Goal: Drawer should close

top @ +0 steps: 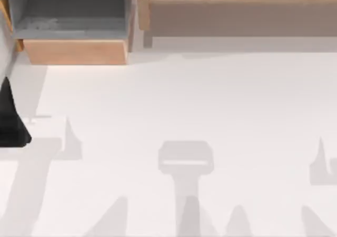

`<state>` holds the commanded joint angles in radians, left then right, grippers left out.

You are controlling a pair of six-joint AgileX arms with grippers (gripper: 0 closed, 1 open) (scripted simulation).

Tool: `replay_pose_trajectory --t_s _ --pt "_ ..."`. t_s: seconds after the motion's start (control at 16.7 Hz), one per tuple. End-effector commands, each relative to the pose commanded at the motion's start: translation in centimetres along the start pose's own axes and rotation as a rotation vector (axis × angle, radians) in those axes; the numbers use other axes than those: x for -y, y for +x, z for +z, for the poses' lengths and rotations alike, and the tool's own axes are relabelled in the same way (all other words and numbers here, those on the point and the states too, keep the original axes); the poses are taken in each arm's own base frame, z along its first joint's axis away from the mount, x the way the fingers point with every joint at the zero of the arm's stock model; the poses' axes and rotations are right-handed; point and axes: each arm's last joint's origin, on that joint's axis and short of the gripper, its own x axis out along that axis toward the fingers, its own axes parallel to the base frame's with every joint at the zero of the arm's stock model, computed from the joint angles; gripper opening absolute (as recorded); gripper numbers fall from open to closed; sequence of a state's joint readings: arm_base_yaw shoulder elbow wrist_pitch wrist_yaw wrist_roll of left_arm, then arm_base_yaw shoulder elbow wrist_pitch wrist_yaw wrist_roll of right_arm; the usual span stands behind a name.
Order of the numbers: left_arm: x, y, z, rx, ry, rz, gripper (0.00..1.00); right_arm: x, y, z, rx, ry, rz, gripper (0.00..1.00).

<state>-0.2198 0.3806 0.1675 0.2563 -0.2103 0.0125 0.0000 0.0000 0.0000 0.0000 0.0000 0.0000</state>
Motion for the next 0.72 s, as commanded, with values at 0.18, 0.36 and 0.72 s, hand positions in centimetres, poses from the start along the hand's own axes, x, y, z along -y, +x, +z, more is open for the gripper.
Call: replay_pose_trajectory --t_s 0.18,0.36,0.72 --pt "2.2 2.7 1.7 -0.013 -0.001 0.001 1.0 0.0 0.0 0.0 0.0 0.0 0.0 1.0" --pt "5.4 5.5 2.3 -0.03 0.001 0.003 1.0 0.0 0.0 0.0 0.0 0.0 0.0 1.0" --pt "10.9 8.6 1.5 -0.042 0.004 0.008 1.0 0.0 0.0 0.0 0.0 0.0 0.0 1.0"
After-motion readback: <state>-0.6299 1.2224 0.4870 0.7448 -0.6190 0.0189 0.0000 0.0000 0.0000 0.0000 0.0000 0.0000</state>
